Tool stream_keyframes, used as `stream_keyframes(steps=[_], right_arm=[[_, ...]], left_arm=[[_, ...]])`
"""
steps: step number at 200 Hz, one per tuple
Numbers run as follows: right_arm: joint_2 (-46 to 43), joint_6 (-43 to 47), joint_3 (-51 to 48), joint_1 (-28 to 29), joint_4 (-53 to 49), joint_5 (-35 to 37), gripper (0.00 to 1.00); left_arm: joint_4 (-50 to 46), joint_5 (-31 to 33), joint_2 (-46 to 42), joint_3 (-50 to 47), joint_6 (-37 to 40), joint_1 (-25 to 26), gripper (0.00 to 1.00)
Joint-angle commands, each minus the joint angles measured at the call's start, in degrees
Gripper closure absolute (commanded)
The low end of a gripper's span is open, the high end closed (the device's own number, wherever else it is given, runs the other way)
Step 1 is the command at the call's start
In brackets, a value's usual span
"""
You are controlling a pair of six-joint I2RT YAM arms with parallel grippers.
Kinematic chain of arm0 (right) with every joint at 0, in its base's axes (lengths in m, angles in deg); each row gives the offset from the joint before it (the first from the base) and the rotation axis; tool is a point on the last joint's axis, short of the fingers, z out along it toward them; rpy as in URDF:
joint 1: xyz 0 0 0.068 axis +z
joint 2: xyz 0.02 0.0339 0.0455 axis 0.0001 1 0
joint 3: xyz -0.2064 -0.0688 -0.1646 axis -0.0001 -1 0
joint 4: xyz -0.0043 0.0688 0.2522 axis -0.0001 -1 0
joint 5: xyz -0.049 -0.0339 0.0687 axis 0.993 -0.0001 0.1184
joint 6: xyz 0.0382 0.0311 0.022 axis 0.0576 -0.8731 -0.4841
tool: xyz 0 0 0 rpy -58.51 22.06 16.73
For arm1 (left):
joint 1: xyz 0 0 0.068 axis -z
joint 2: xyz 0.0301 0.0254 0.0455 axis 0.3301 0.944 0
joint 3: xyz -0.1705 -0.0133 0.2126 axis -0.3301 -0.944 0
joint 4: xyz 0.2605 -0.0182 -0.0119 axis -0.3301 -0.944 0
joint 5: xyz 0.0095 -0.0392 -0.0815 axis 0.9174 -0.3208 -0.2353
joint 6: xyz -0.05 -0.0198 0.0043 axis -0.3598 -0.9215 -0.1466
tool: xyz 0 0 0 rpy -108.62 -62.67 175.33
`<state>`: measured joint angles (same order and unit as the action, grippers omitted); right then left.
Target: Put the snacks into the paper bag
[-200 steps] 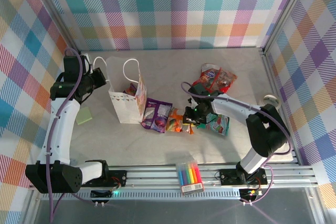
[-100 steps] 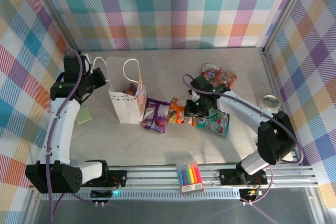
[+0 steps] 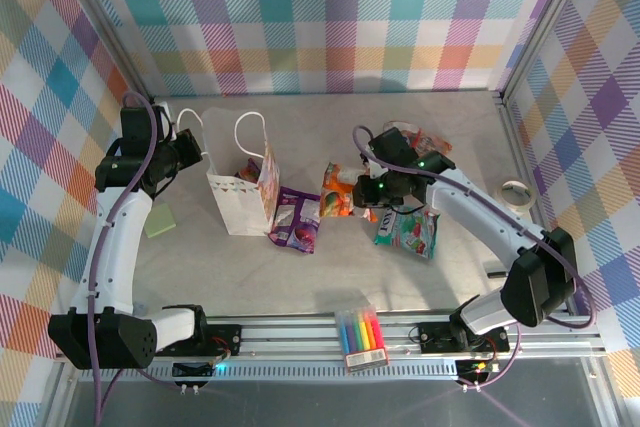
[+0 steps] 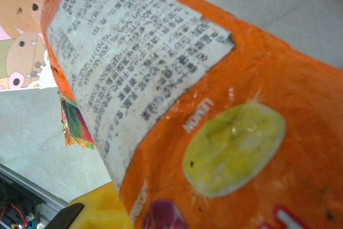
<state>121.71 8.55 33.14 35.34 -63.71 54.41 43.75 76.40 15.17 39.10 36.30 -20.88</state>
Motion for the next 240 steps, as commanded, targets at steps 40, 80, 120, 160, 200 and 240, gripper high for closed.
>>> stream_keyframes(steps=[40, 80, 120, 160, 200, 240], right_arm=[[-4.03, 3.97, 6.28, 0.44, -0.32, 2.51, 0.85], [-4.51, 6.73, 12.54, 0.41, -0.8, 3.47, 0.86], [-3.49, 8.68, 18.05, 0.45, -0.02, 2.48, 0.86], [-2.66, 9.01, 21.52, 0.44, 1.74, -2.02, 0.86], [-1.87, 9.34, 25.92, 0.42, 3.74, -2.54, 0.85], [-0.31, 11.35, 30.68, 0.44, 6.17, -3.65, 0.85]], left_arm=[[-1.16, -0.76, -1.27, 0.59, 1.26, -0.63, 0.9], [-1.34, -0.78, -1.22, 1.25, 1.36, -0.68, 0.9], [-1.6, -0.53, -1.5, 1.35, 1.54, -0.67, 0.9], [-2.64, -0.6, -1.65, 2.22, 1.7, -0.68, 0.9], [-3.26, -0.5, -1.65, 2.49, 1.81, -0.68, 0.9], [-3.62, -0.08, -1.9, 2.94, 1.89, -0.68, 0.9]])
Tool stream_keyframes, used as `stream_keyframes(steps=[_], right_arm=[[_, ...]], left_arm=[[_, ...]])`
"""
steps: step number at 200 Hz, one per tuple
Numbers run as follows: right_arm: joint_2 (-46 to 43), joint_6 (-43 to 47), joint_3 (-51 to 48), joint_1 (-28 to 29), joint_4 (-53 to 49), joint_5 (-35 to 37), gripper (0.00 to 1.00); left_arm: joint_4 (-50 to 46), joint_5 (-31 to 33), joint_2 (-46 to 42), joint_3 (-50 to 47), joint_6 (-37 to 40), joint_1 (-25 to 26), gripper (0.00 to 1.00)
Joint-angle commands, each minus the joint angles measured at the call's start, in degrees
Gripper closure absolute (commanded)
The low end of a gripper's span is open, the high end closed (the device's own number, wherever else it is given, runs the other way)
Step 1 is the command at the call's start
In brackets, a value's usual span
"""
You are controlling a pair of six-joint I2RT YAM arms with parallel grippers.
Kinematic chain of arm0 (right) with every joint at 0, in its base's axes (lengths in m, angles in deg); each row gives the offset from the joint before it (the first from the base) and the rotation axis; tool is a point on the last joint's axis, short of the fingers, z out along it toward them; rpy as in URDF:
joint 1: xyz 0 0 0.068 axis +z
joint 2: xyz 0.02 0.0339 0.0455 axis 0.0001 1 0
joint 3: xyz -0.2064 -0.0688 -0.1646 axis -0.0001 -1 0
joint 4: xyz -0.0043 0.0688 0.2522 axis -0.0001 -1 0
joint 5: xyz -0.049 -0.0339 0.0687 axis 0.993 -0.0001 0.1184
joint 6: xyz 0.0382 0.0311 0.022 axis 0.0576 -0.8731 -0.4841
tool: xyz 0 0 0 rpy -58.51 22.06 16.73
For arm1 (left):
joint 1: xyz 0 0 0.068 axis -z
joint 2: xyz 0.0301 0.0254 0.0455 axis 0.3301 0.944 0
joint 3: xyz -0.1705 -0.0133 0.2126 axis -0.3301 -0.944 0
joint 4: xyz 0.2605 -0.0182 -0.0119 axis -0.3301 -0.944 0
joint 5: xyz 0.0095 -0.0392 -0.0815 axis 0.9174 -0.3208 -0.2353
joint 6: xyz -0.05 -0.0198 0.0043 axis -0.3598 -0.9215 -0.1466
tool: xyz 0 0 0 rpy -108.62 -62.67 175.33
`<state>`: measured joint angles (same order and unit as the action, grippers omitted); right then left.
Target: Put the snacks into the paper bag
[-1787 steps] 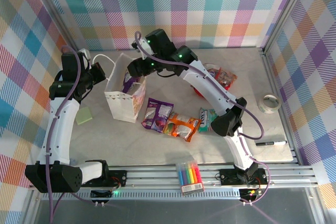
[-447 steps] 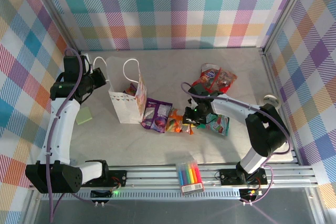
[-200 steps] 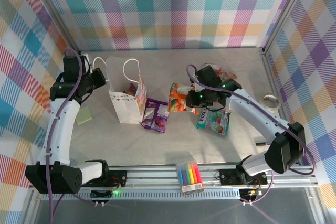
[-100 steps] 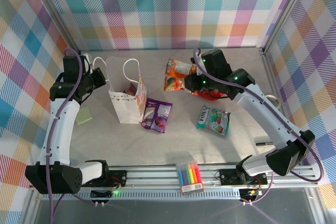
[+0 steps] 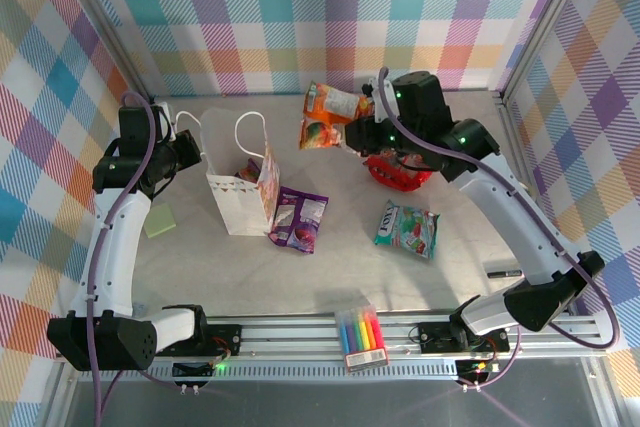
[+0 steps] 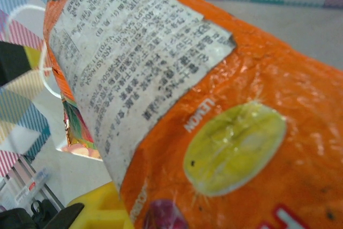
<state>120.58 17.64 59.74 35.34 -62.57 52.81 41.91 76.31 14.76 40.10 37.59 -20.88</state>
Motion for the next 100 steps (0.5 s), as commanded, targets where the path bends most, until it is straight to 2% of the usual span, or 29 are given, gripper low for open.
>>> stream_keyframes(steps=[1, 100], right_arm=[[0.89, 2.27, 4.17, 0.44, 5.07, -2.07, 0.85], [8.14, 1.58, 13.08, 0.59, 12.63, -10.57, 0.84]], left_arm=[[-1.79, 0.01, -1.49, 1.93, 0.6, -0.68, 0.9], [-2.14, -0.05, -1.14, 2.55, 0.69, -0.68, 0.89]])
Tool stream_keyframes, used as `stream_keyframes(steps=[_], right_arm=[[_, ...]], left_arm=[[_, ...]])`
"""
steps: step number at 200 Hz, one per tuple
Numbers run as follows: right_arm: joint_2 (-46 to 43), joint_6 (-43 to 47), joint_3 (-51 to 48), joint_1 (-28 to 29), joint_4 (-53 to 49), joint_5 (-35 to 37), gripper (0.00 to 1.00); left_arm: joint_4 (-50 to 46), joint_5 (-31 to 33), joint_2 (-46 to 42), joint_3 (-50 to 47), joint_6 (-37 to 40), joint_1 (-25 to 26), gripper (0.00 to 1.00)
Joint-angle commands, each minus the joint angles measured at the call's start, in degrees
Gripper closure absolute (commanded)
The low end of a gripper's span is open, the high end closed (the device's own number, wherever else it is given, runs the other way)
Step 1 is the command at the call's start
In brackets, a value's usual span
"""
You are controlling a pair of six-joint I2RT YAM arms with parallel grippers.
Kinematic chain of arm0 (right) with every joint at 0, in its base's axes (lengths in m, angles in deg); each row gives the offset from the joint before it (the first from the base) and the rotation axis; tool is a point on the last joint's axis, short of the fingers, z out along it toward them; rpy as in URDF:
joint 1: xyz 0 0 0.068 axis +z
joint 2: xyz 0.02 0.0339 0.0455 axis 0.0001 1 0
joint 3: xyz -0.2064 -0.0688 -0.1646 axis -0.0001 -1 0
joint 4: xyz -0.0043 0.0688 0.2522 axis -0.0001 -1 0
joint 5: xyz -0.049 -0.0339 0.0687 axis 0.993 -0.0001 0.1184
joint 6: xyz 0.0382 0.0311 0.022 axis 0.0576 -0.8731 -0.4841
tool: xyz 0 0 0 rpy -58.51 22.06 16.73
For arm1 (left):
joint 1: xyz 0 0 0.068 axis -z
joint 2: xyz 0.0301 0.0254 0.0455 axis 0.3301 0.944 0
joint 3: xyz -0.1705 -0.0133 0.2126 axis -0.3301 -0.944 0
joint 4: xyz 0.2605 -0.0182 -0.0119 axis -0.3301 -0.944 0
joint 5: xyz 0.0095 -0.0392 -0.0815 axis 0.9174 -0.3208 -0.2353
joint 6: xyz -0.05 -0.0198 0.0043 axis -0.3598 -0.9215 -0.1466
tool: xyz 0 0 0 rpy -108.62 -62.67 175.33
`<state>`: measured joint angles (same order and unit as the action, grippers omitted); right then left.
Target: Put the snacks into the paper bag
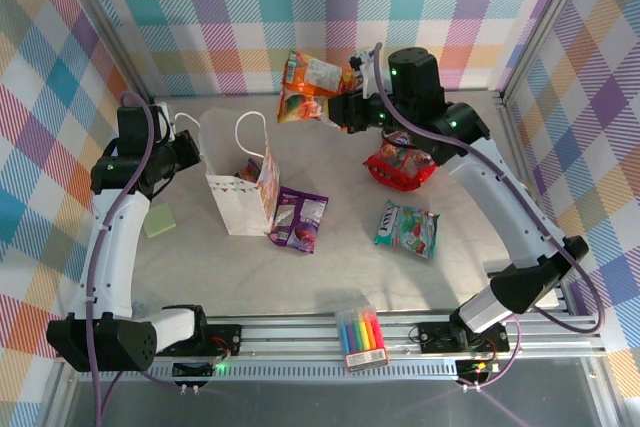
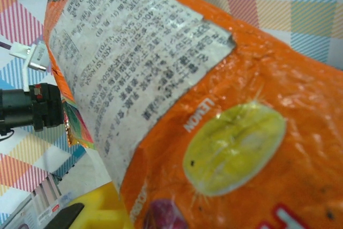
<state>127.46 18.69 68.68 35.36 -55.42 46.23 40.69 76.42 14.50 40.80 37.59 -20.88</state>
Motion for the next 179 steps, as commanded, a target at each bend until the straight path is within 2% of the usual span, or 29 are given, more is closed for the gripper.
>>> stream_keyframes(steps=[1, 108, 179], right_arm=[[1.35, 0.53, 4.26, 0.58, 5.5, -4.02, 0.84], [10.26, 3.22, 12.44, 3.12, 10.94, -8.79, 0.84], [20.35, 10.0, 24.6, 4.02, 8.79, -14.73, 0.83]], left_arm=[[-0.92, -0.17, -0.88, 1.85, 0.69, -0.68, 0.9], [-0.65, -0.14, -0.57, 1.4, 0.69, -0.67, 0.9], [-0.54, 0.16, -0.46, 0.29, 0.87, -0.66, 0.9]])
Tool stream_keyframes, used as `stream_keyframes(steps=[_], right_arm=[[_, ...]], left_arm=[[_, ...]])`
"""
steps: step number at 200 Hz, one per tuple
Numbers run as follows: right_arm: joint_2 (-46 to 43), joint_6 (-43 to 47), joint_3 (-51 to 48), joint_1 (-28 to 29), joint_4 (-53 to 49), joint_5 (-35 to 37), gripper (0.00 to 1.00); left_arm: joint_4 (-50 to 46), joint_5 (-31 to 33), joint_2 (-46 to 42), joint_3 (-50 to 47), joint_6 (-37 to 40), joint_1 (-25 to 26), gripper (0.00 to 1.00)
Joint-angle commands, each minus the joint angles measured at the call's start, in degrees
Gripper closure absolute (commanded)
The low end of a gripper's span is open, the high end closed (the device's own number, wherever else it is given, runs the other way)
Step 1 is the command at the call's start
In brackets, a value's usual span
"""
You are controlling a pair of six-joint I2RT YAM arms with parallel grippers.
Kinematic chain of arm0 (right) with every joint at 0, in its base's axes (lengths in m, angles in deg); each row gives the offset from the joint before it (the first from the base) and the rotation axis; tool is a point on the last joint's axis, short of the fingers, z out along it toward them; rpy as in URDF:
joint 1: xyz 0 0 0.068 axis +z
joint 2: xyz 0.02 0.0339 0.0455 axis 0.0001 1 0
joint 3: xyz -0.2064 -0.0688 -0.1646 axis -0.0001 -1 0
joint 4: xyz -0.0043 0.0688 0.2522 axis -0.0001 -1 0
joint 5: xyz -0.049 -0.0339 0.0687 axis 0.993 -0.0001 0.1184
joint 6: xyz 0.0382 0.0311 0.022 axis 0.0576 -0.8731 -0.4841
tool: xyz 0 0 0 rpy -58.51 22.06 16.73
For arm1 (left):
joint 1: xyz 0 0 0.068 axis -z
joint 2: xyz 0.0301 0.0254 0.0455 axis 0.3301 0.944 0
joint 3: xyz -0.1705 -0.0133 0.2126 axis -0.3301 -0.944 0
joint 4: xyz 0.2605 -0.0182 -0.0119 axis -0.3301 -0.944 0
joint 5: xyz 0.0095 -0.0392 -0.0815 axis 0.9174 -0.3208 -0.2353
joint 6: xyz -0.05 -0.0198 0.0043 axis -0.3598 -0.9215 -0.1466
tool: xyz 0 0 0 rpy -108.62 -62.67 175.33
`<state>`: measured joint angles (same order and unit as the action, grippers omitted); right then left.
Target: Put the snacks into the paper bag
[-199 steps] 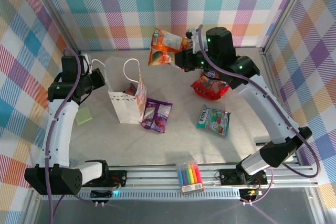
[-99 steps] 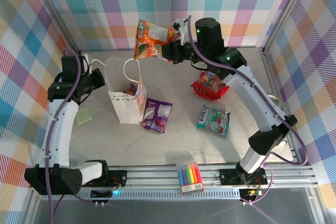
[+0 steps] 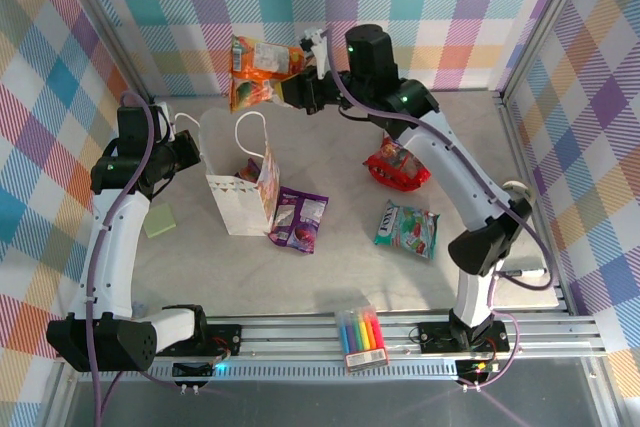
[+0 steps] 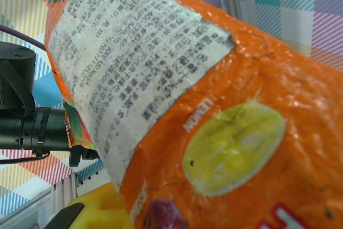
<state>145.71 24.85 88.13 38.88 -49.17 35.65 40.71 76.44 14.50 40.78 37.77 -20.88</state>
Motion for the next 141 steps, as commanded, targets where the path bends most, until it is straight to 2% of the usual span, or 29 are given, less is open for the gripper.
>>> stream_keyframes(steps=[1, 74, 141], right_arm=[[2.23, 3.93, 5.32, 0.5, 2.48, -4.26, 0.83], [10.71, 11.14, 14.9, 0.43, 1.38, -11.37, 0.83], [15.35, 16.9, 17.38, 0.5, 4.16, -14.23, 0.83]], left_arm=[[-0.58, 0.14, -0.45, 0.35, 0.74, -0.67, 0.9], [-0.5, -0.01, 0.09, 0.12, 0.79, -0.68, 0.9], [-0.15, -0.12, 0.41, -0.24, 0.67, -0.68, 0.91]])
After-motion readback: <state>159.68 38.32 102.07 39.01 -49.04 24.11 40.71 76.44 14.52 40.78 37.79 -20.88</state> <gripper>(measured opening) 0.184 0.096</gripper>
